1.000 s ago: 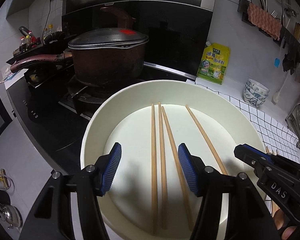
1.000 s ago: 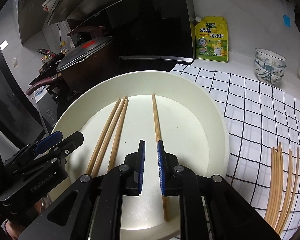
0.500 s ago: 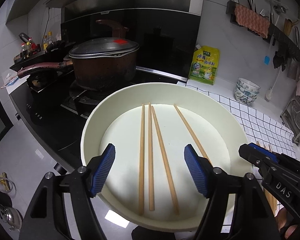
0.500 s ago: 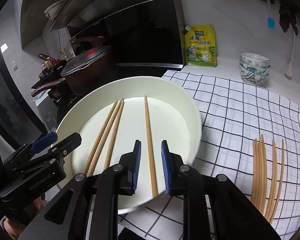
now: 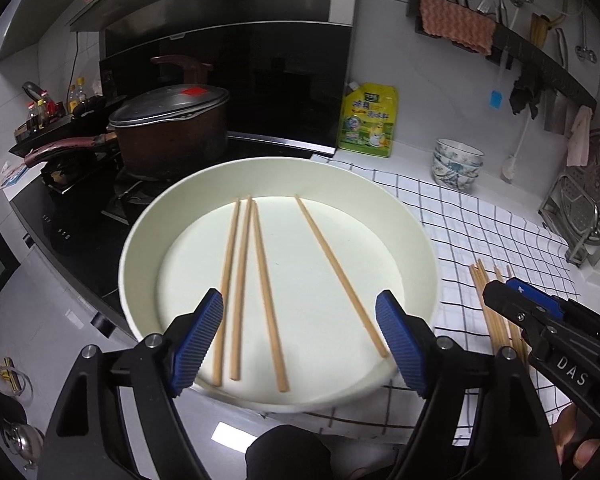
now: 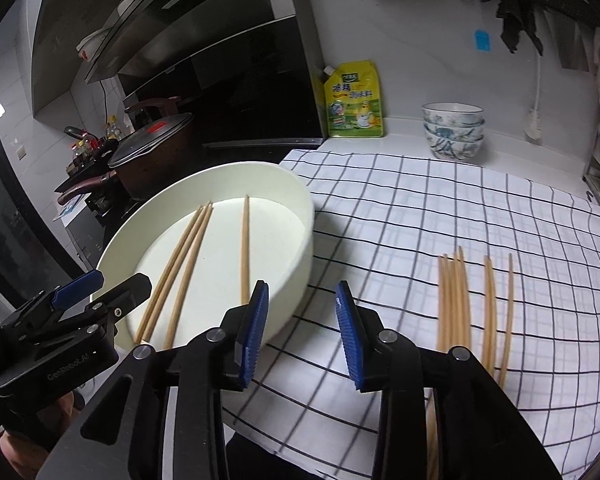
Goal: Organize utensils
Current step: 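Move both open tools back over the remaining chopsticks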
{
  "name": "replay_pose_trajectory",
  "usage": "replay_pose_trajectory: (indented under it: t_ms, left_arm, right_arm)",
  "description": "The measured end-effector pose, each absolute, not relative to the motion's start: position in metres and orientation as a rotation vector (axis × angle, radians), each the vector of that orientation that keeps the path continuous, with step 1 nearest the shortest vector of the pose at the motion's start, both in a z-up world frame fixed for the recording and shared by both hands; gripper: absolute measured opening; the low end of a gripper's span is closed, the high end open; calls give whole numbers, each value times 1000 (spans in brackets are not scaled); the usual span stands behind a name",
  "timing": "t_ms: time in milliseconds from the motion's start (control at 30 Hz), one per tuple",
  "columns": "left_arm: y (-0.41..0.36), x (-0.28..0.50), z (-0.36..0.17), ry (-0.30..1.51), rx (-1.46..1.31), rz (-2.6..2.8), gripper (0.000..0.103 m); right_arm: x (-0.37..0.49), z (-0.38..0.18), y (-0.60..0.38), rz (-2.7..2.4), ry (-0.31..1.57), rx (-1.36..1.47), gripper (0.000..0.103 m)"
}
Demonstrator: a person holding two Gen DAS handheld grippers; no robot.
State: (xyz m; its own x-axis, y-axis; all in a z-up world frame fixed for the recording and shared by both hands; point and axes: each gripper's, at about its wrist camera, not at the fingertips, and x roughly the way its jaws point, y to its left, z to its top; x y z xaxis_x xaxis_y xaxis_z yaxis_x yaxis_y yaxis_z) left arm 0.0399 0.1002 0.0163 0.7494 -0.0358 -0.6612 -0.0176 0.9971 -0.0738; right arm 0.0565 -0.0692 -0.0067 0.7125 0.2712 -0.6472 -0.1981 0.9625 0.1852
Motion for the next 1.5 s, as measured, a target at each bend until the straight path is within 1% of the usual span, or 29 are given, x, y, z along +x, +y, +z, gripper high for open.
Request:
replay_pose_trajectory:
  t_ms: [367, 633, 700, 933, 1500]
  left_arm:
    - [45, 31, 11, 745, -35, -98, 83]
    - [9, 24, 9, 745, -19, -155, 85]
    - [1, 24, 6, 754, -15, -163, 88]
    - [-21, 23, -7, 781, -12, -190, 88]
    - [-32, 35, -27, 822, -18, -168, 88]
  right_arm:
    - [33, -16, -132, 168, 731, 137, 42]
    - [22, -25, -175, 94, 743, 161, 42]
    - [20, -27, -182, 85, 746, 164, 42]
    - [16, -39, -205, 47, 758, 175, 42]
    - [29, -65, -218, 31, 794, 186, 42]
